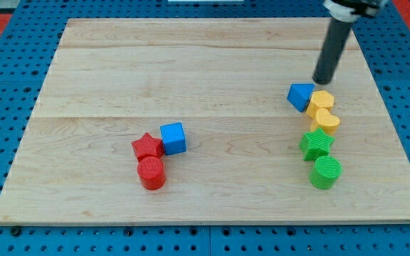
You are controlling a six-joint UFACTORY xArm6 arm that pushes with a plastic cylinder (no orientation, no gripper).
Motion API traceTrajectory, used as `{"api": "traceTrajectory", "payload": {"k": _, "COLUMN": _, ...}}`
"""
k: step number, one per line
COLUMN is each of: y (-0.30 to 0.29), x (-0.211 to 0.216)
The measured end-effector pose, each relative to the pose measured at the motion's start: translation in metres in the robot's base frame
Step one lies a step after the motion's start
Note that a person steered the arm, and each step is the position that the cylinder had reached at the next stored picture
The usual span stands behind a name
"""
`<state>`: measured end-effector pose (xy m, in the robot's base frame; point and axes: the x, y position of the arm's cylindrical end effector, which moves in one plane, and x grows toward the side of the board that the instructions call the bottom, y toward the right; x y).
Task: Push the blue triangle towards the blue cube
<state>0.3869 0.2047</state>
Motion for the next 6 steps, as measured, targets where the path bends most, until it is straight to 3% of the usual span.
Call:
{"api": "traceTrajectory", "payload": {"k": 1, "y": -0.058, "x": 0.032}}
{"api": "traceTrajectory", "payload": {"k": 2, "y": -0.114, "x": 0.031}}
{"api": "traceTrajectory", "payload": {"k": 3, "y": -0.020, "x": 0.028}}
{"api": "traceTrajectory", "payload": {"k": 4, "y": -0.033, "x": -0.004}}
{"api": "traceTrajectory", "payload": {"k": 5, "y": -0.102, "x": 0.004}}
{"api": "traceTrajectory", "payload": {"k": 6, "y": -0.168, "x": 0.064}}
